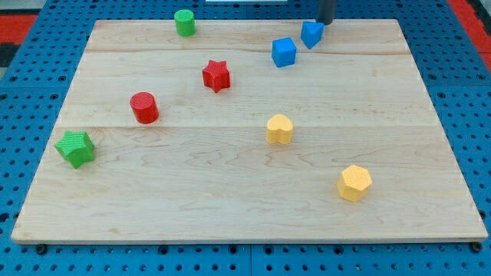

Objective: Move blue triangle to the down and slightly left

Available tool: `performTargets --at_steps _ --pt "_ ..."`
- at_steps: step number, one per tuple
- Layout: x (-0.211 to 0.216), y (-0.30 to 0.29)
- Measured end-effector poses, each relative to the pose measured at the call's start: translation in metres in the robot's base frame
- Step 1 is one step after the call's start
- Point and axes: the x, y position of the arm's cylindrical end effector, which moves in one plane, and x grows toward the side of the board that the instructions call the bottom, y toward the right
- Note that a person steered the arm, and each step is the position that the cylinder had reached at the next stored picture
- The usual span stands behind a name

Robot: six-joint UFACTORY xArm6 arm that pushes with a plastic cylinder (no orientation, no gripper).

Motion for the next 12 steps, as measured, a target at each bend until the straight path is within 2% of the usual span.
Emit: performTargets --at_steps 2,3,5,8,9,10,11,12 --pt "0.026 0.001" --pt "0.020 0.016" --pt "0.001 -0.028" --pt "0.095 -0.032" --pt "0.081 0.000" --pt "0.099 0.019" --pt "0.138 0.020" --pt "0.150 0.001"
